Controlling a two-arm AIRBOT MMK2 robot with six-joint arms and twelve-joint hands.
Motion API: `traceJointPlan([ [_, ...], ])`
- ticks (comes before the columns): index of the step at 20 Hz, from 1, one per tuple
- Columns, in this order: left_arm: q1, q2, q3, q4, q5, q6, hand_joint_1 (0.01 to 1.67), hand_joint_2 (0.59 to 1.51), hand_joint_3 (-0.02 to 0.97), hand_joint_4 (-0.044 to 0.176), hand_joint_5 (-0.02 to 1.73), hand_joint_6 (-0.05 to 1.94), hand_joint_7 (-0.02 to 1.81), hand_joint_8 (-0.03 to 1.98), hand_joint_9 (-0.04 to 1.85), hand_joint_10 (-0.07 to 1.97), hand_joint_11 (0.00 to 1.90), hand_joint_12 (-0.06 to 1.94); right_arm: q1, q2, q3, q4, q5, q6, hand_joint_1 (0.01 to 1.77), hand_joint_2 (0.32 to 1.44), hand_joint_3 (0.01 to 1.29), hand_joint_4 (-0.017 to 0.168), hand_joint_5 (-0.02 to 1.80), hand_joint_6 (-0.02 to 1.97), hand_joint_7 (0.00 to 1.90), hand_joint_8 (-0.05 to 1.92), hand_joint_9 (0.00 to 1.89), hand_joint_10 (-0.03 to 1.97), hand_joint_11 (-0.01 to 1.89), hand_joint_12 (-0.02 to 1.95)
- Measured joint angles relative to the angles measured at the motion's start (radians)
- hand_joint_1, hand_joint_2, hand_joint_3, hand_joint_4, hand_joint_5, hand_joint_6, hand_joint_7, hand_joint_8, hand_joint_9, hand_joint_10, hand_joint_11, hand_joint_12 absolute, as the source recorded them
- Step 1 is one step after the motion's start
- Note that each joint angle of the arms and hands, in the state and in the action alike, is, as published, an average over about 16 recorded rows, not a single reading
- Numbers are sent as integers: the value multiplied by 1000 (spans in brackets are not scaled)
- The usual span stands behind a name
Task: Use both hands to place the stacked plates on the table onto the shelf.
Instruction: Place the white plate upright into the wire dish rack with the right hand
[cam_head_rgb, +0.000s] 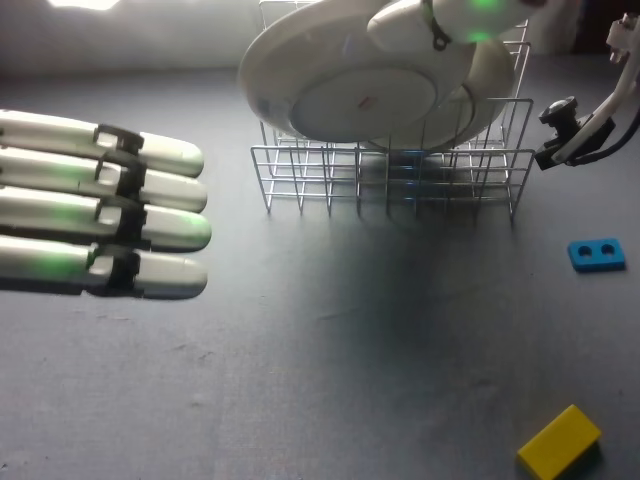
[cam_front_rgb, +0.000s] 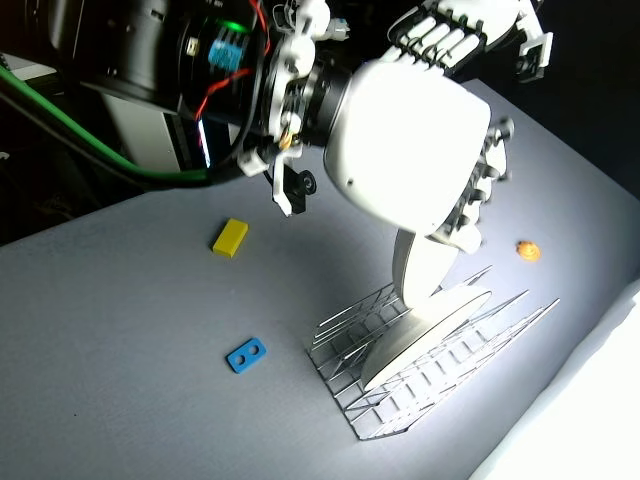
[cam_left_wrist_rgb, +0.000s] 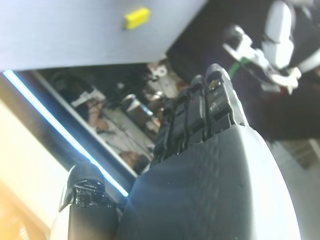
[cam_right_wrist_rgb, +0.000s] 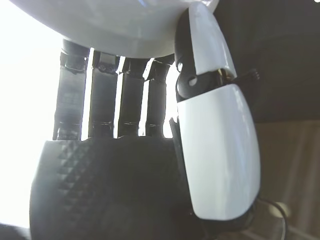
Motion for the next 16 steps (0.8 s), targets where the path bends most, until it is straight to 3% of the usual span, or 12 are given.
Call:
traceJointPlan([
  [9,-29,14,-19,-5,-76,5,14,1146,-3,5,30,20,21,-2,20,8,21,13,-46,-25,69,73,-6,-19,1202,1057,9,-3,890,902,1029,977,1009,679,730,1329],
  [16,-13,9,-31,-10,-128,46,14,1145,-3,5,36,20,23,-2,19,9,22,13,-91,-42,107,72,-1,-23,1202,1058,9,-2,893,901,1031,948,1034,627,739,1309],
])
